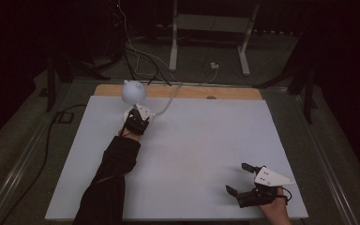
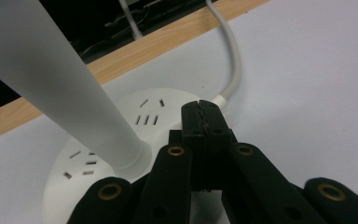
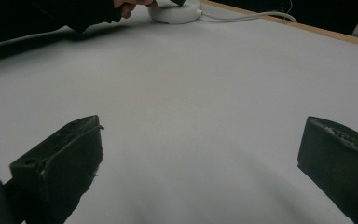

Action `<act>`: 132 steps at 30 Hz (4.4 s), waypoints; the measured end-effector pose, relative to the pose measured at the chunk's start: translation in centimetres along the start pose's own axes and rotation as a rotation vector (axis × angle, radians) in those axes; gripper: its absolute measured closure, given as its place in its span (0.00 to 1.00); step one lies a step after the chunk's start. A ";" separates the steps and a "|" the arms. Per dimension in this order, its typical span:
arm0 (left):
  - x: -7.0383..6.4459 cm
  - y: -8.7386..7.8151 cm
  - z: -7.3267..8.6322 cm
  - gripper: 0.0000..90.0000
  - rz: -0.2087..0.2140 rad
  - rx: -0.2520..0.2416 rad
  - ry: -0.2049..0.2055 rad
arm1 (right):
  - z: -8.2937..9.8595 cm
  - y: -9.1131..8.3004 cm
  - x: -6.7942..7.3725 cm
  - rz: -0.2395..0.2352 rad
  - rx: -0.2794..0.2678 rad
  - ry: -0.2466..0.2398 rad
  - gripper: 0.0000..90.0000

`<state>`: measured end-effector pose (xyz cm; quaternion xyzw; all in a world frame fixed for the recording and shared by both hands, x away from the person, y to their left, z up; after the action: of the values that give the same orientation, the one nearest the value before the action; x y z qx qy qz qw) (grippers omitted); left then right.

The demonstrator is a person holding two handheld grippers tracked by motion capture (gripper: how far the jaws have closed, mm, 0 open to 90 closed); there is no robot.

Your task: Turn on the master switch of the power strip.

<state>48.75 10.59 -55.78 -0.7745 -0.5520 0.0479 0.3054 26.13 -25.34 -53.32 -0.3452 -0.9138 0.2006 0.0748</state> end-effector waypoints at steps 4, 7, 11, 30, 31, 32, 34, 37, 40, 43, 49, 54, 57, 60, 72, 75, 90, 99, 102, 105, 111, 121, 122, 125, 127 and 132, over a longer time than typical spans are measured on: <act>0.3 -0.1 0.1 1.00 0.028 -0.001 -0.007 | 0.0 0.0 0.0 -0.001 -0.002 -0.001 0.00; 0.2 -0.1 0.1 1.00 0.016 0.005 0.013 | 0.0 0.0 0.0 -0.002 0.000 0.001 0.00; 0.2 0.0 0.1 1.00 0.021 0.018 0.011 | 0.0 0.0 0.1 -0.002 0.000 -0.002 0.00; 0.1 0.1 -0.1 1.00 0.018 0.054 0.078 | 0.0 0.0 0.0 -0.006 0.001 0.002 0.00; 0.0 0.1 -0.1 1.00 0.018 0.066 0.079 | 0.0 0.0 0.0 -0.006 0.002 0.002 0.00; 0.0 0.2 -0.1 1.00 0.015 0.069 0.092 | 0.1 0.0 0.0 -0.007 0.003 0.002 0.00; 0.0 0.2 -0.2 1.00 0.015 0.076 0.096 | 0.1 0.1 0.1 -0.007 0.004 0.001 0.00; -0.1 0.1 -0.2 1.00 0.011 0.072 0.107 | 0.0 0.0 0.1 -0.007 0.002 -0.001 0.00; 0.2 0.1 -0.2 1.00 0.044 0.068 0.072 | 0.1 0.0 0.0 -0.005 0.004 0.002 0.00; 0.5 -0.1 -0.4 1.00 0.063 0.038 0.044 | 0.1 0.1 0.0 -0.004 0.003 0.002 0.00; 0.4 -1.1 -1.2 1.00 0.109 0.006 0.016 | 0.0 0.0 -0.1 -0.002 -0.001 0.004 0.00; 0.2 -2.1 -1.8 1.00 0.158 -0.007 -0.023 | -0.1 -0.1 0.0 0.001 -0.004 -0.003 0.00; -0.1 -2.7 -2.1 1.00 0.186 -0.014 -0.032 | -0.1 -0.1 0.0 0.002 -0.004 -0.003 0.00; -0.5 -3.2 -2.4 1.00 0.214 -0.019 -0.046 | -0.1 -0.1 0.0 0.006 -0.007 -0.003 0.00; -1.4 -5.4 -3.4 0.90 0.348 -0.040 -0.079 | -0.2 -0.1 -0.3 0.014 -0.018 0.005 0.00; -1.7 -5.9 -3.4 0.80 0.392 -0.050 -0.085 | -0.2 -0.1 -0.3 0.014 -0.019 0.006 0.00; -3.0 -7.7 -3.8 0.04 0.552 -0.016 -0.096 | -0.1 0.0 -0.3 0.016 -0.012 0.007 0.00; -3.4 -9.1 -4.1 0.00 0.578 -0.021 -0.053 | -0.2 0.0 -0.3 0.015 -0.013 0.006 0.00; -3.3 -9.6 -4.1 0.00 0.588 -0.024 -0.048 | -0.2 0.0 -0.2 0.013 -0.012 0.004 0.00; -3.3 -10.2 -3.8 0.00 0.595 -0.023 -0.043 | -0.2 0.0 -0.2 0.012 -0.011 0.003 0.00; -2.9 -11.7 -3.3 0.00 0.598 -0.032 -0.039 | -0.2 0.0 -0.2 0.010 -0.010 0.003 0.00; -2.5 -13.9 -1.6 0.00 0.604 -0.030 -0.036 | -0.2 0.1 -0.1 0.006 -0.006 0.003 0.00; -2.5 -14.0 -1.4 0.00 0.603 -0.030 -0.033 | -0.2 0.1 -0.1 0.006 -0.007 0.003 0.00; -2.5 -14.5 -0.9 0.00 0.604 -0.030 -0.030 | -0.2 0.1 0.0 0.005 -0.005 0.002 0.00; -2.6 -14.8 -0.5 0.00 0.603 -0.032 -0.024 | -0.2 0.1 0.0 0.005 -0.005 0.002 0.00; -3.0 -15.6 0.4 0.00 0.609 -0.034 -0.005 | -0.2 0.1 0.0 0.005 -0.004 0.001 0.00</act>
<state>34.55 11.30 -48.69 -0.9092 -0.2957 0.1303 0.2626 26.26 -25.18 -53.20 -0.3478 -0.9133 0.1987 0.0741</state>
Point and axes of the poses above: each handheld gripper's, and its own axes: y roughly forward along the jaws, z roughly out of its underside, x roughly to its left, the point moved 6 cm from there along y, roughly forward along the jaws
